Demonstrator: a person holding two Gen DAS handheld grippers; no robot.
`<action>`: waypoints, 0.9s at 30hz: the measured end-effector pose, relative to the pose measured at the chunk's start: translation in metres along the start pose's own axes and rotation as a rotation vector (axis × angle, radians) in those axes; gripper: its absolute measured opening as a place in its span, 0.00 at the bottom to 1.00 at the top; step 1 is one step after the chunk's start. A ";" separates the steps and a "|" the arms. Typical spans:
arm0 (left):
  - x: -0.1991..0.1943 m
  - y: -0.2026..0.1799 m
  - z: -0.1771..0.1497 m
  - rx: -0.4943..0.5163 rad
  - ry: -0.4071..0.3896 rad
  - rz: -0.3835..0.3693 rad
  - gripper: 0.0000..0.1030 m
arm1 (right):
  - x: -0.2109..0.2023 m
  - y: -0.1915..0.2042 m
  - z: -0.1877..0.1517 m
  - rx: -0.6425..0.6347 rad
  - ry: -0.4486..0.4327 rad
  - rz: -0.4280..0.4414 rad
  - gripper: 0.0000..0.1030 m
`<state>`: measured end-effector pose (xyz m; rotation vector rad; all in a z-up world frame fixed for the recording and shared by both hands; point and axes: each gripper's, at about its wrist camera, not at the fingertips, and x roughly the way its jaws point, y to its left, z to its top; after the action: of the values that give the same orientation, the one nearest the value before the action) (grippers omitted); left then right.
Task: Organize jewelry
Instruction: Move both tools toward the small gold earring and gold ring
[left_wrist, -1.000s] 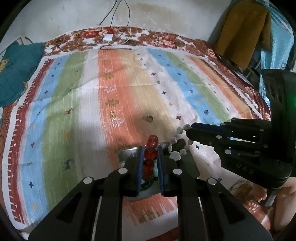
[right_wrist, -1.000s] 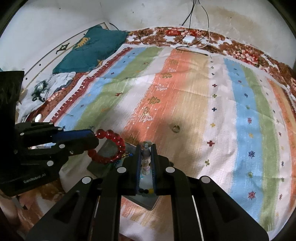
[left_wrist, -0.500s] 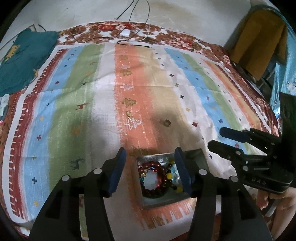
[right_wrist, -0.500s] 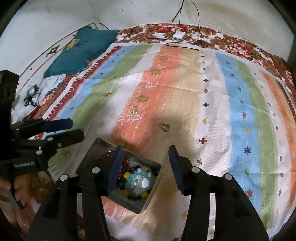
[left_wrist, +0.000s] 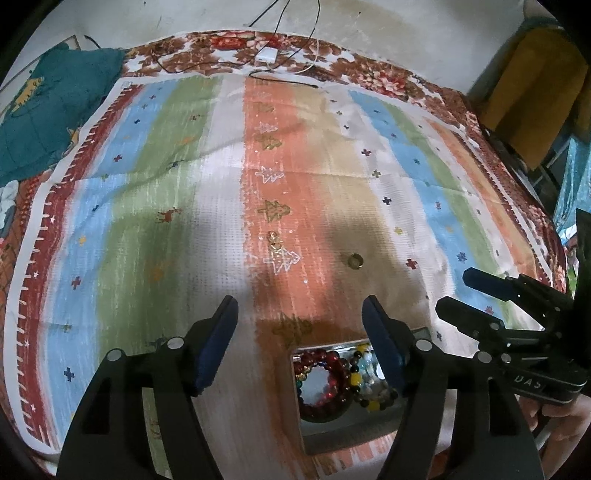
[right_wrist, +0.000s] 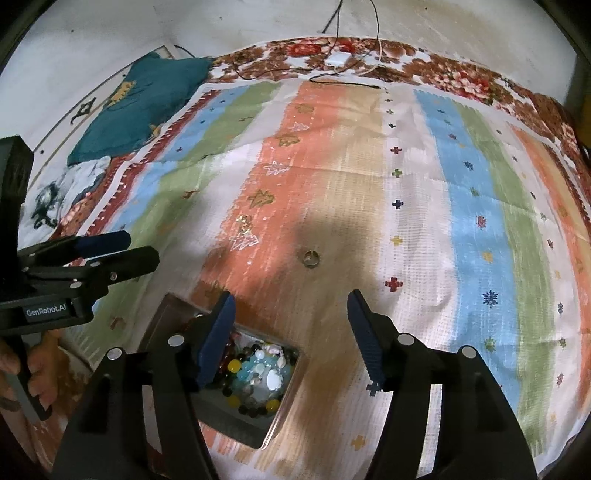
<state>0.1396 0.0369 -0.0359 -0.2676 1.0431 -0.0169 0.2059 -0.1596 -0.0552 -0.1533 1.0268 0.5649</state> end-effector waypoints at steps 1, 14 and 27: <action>0.002 0.001 0.001 -0.001 0.003 0.003 0.68 | 0.002 -0.001 0.001 0.003 0.005 -0.001 0.63; 0.029 0.002 0.022 0.004 0.050 0.021 0.68 | 0.031 -0.007 0.015 0.014 0.056 -0.026 0.64; 0.064 0.004 0.042 0.015 0.095 0.044 0.66 | 0.063 -0.016 0.031 0.022 0.101 -0.061 0.64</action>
<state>0.2074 0.0405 -0.0711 -0.2317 1.1423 0.0023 0.2623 -0.1375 -0.0944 -0.1949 1.1226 0.4941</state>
